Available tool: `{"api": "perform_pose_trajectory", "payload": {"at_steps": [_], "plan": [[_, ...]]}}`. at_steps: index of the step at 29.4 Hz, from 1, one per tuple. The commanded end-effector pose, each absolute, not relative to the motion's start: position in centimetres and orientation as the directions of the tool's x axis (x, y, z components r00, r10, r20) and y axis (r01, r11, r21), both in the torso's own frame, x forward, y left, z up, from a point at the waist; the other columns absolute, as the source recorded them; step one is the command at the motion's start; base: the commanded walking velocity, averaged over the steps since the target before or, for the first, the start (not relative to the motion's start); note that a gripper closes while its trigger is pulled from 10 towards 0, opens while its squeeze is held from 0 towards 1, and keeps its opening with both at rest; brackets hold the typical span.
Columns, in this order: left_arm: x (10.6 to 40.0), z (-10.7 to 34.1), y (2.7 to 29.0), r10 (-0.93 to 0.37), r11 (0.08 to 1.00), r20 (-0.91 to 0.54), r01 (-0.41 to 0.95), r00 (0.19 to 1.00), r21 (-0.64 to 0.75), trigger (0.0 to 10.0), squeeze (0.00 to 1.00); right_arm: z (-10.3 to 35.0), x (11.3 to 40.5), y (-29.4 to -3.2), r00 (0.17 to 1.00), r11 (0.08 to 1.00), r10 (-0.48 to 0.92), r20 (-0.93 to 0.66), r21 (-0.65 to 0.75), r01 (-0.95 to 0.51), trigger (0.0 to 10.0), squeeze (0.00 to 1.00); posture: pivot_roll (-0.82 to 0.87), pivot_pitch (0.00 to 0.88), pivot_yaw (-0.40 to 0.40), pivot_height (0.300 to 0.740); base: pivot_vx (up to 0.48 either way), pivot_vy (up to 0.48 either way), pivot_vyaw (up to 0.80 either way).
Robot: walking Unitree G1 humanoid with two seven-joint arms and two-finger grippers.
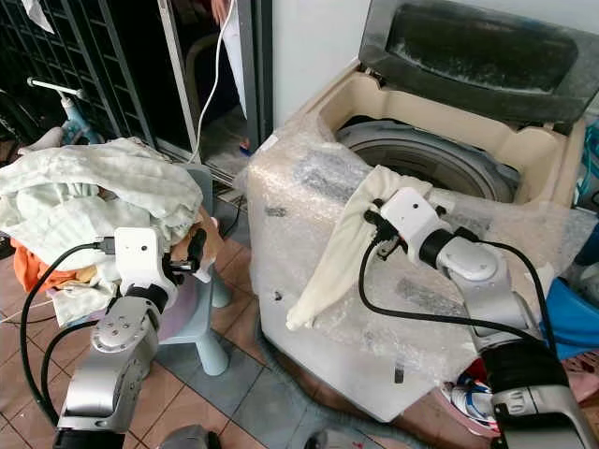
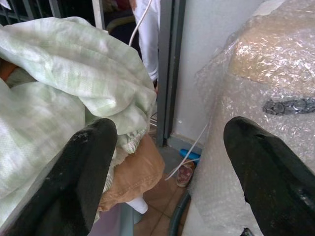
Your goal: Clothes washing
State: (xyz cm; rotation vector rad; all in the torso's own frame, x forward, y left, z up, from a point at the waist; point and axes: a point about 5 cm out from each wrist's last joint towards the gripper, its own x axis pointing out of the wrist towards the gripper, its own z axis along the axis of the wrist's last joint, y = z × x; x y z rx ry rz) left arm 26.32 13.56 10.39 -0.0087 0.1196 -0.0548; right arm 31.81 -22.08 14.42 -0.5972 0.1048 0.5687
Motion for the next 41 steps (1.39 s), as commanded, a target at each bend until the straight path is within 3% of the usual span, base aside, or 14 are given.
{"api": "perform_pose_trajectory", "payload": {"at_steps": [1,9,22,25,28,29,30,32,36,37,38,39,40,41], "plan": [[26.3,10.5,13.5,-0.058,0.998,-0.116,0.058,0.992,-0.006,10.0,0.00,15.3,32.3,-23.2,0.873,0.714,0.429,-0.232,-0.505,-0.485,0.0,0.00,-0.06,0.000,-0.018,0.740,0.000,0.000,0.00],[26.3,10.5,13.4,-0.058,0.998,-0.115,0.057,0.992,-0.007,10.0,0.00,18.3,33.6,-23.2,0.864,0.785,0.490,-0.114,-0.373,-0.494,0.0,0.00,-0.05,0.000,-0.019,0.740,0.000,0.000,0.00],[26.2,10.5,13.7,-0.044,0.999,-0.113,0.043,0.993,-0.007,10.0,0.00,21.3,33.6,-23.0,0.681,0.637,0.717,-0.147,-0.259,-0.726,0.0,0.00,-0.04,0.000,-0.033,0.740,0.000,0.000,0.00],[26.3,10.5,13.6,-0.044,0.999,-0.112,0.043,0.993,-0.008,10.0,0.00,21.9,34.9,-23.3,0.749,0.704,0.654,-0.109,-0.275,-0.655,0.0,0.00,-0.05,0.000,-0.029,0.740,0.000,0.000,0.00],[26.5,10.6,13.5,-0.053,0.999,-0.109,0.052,0.993,-0.006,10.0,0.00,23.8,37.3,-24.3,0.909,0.838,0.418,0.009,-0.391,-0.381,0.0,0.00,-0.05,0.000,-0.025,0.740,0.000,0.000,0.00],[26.6,10.6,13.4,-0.054,0.999,-0.106,0.054,0.993,-0.005,10.0,0.00,25.9,38.2,-25.5,0.964,0.913,0.236,0.121,-0.369,-0.177,0.0,0.00,-0.05,0.000,-0.025,0.740,0.000,0.000,0.00],[26.6,10.6,13.4,-0.054,0.999,-0.106,0.054,0.993,-0.005,10.0,0.00,25.9,38.2,-25.5,0.964,0.913,0.236,0.121,-0.369,-0.177,0.0,0.00,-0.05,0.000,-0.025,0.740,0.000,0.000,0.00],[26.7,10.7,13.5,-0.050,0.999,-0.102,0.050,0.993,-0.002,10.0,0.00,28.1,38.8,-27.3,0.980,0.957,0.021,0.197,-0.288,0.037,0.0,0.00,-0.04,0.000,-0.028,0.740,0.000,0.000,0.00],[26.6,10.7,13.7,-0.037,0.999,-0.104,0.038,0.994,0.001,10.0,0.00,29.1,38.8,-27.9,0.967,0.938,-0.062,0.247,-0.316,0.141,0.6,0.00,-0.03,0.000,-0.039,0.740,0.000,0.000,0.00],[26.4,10.6,13.8,-0.033,0.999,-0.106,0.033,0.994,0.001,10.0,0.00,29.3,38.8,-28.4,0.956,0.925,-0.116,0.269,-0.322,0.203,3.0,0.44,-0.03,0.000,-0.041,0.740,0.000,0.000,0.00],[26.4,10.6,13.7,-0.031,1.000,-0.107,0.031,0.994,0.000,10.0,0.00,29.3,38.8,-28.6,0.950,0.920,-0.143,0.277,-0.316,0.230,2.4,0.84,-0.03,0.000,-0.040,0.740,0.000,0.000,0.00],[26.4,10.6,13.7,-0.031,1.000,-0.107,0.031,0.994,0.000,10.0,0.00,29.2,38.9,-28.6,0.950,0.920,-0.147,0.276,-0.313,0.234,2.4,0.84,-0.03,0.000,-0.040,0.740,0.000,0.000,0.00],[26.4,10.5,13.7,-0.031,1.000,-0.107,0.031,0.994,0.000,10.0,0.00,28.7,38.9,-28.8,0.952,0.915,-0.161,0.261,-0.321,0.243,4.8,1.00,-0.03,0.000,-0.039,0.740,0.000,0.000,0.00],[26.4,10.5,13.6,-0.031,1.000,-0.107,0.031,0.994,0.000,10.0,0.00,28.5,38.9,-28.8,0.952,0.913,-0.169,0.255,-0.323,0.248,4.8,1.00,-0.03,0.000,-0.038,0.740,0.000,0.000,0.00]]}}
